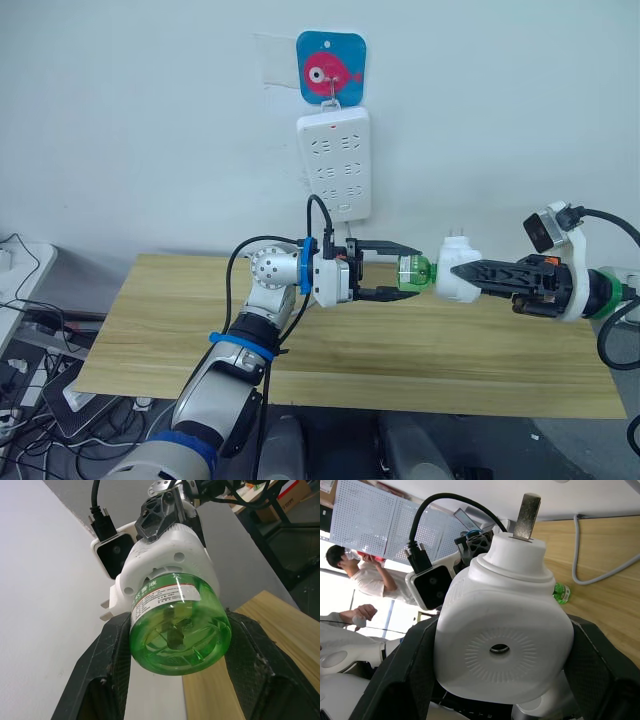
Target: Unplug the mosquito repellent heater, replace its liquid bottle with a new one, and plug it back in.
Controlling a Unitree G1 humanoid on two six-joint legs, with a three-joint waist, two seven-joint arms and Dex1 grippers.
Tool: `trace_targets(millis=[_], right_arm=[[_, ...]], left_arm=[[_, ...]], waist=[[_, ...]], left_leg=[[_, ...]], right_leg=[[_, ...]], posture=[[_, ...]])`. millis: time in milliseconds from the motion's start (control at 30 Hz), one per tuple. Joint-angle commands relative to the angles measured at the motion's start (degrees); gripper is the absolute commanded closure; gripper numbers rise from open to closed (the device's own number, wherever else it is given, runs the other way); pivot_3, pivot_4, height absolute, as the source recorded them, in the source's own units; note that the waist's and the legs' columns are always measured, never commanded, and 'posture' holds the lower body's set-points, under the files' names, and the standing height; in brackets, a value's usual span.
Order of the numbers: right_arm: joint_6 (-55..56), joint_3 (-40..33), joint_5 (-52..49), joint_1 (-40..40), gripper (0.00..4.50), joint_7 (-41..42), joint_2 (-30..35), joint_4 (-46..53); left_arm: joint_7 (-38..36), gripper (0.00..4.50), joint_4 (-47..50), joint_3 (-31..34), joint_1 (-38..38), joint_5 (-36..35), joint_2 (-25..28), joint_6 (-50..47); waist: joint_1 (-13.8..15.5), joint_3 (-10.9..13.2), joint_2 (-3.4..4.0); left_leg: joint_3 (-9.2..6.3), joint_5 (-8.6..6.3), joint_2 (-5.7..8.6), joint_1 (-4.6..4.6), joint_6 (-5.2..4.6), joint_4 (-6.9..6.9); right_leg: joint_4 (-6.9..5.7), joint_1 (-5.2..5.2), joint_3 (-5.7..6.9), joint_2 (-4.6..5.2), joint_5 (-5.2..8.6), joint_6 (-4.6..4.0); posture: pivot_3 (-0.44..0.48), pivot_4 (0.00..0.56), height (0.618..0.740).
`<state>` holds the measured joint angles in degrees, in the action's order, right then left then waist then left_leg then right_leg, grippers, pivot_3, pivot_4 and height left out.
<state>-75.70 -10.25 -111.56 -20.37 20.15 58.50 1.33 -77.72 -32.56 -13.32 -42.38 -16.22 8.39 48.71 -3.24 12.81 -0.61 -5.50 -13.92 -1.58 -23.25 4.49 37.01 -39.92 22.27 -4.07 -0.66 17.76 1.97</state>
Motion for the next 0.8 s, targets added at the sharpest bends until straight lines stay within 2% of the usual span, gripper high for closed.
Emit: trace_targets(millis=[33, 133, 233, 333, 400, 467, 567, 800], right_arm=[[-0.1, -1.1, -1.4, -0.8, 1.38, 0.4, 0.4, 1.3], [-0.5, -1.1, -1.4, -0.2, 1.38, 0.7, 1.5, 1.6], [-1.2, -0.8, -1.4, 0.8, 1.38, 1.8, 3.7, 3.4], [-0.6, -0.2, -1.4, 1.0, 1.38, 2.3, 4.4, 4.0], [-0.2, 0.0, -1.4, 1.1, 1.38, 2.3, 4.6, 4.3], [0.2, 0.0, -1.4, 1.3, 1.38, 2.2, 4.6, 4.5], [0.9, -0.9, -1.4, 1.7, 1.38, 1.6, 4.3, 3.8], [0.7, -5.9, -1.4, 4.8, 1.38, 0.0, 7.7, 0.0]], left_arm=[[0.2, 2.23, 6.7, -1.6, 1.1, -3.3, 0.5, -10.7], [1.1, 2.23, 15.4, -2.9, 2.3, -9.0, 3.4, -34.5], [2.4, 2.23, 24.1, -3.9, 0.8, -19.4, 8.7, -65.9], [8.7, 2.23, 25.1, -1.6, -2.8, -28.1, 10.5, -91.6], [12.6, 2.23, 22.0, 1.3, -5.6, -33.7, 10.4, -107.0], [13.1, 2.23, 20.6, 2.3, -6.2, -35.5, 10.8, -114.1], [14.4, 2.23, 18.9, 4.8, -6.9, -37.1, 10.5, -119.9], [11.8, 2.23, 18.3, 5.9, -6.3, -36.0, 12.9, -121.2]], waist=[[0.0, 0.0, 0.0], [-0.1, 0.0, 0.0], [-0.2, 0.0, 0.01], [-0.4, 0.0, 0.0], [-0.4, 0.0, -0.01], [-0.7, 0.0, -0.01], [-1.4, 0.0, -0.01], [-1.5, 0.0, -0.04]], left_leg=[[0.0, 0.0, 0.0, 0.0, 0.0, 0.0], [-0.03, 0.0, -0.01, 0.0, 0.0, -0.01], [-0.14, 0.0, -0.03, -0.02, 0.0, 0.0], [-0.25, 0.0, -0.07, -0.01, -0.01, 0.0], [-0.26, 0.01, -0.06, -0.01, -0.01, 0.03], [-0.26, 0.01, -0.04, -0.01, -0.01, 0.04], [-0.24, 0.01, -0.05, -0.02, -0.01, -0.02], [-0.19, 0.01, -0.05, -0.01, 0.0, -0.03]], right_leg=[[0.0, 0.0, 0.0, 0.0, 0.0, 0.0], [-0.01, 0.0, 0.01, -0.01, 0.0, 0.0], [-0.04, 0.0, 0.09, -0.02, 0.01, 0.0], [-0.05, -0.01, 0.18, -0.06, 0.01, 0.0], [-0.05, -0.03, 0.21, -0.07, 0.02, 0.02], [-0.04, -0.03, 0.22, -0.06, 0.03, 0.04], [-0.01, -0.01, 0.21, -0.06, 0.04, 0.02], [-0.02, 0.01, 0.16, -0.06, 0.03, 0.01]], posture=[[-0.073, 0.185, 0.74], [-0.075, 0.186, 0.74], [-0.074, 0.187, 0.74], [-0.078, 0.189, 0.74], [-0.078, 0.189, 0.74], [-0.078, 0.189, 0.74], [-0.078, 0.189, 0.74], [-0.094, 0.205, 0.74]])
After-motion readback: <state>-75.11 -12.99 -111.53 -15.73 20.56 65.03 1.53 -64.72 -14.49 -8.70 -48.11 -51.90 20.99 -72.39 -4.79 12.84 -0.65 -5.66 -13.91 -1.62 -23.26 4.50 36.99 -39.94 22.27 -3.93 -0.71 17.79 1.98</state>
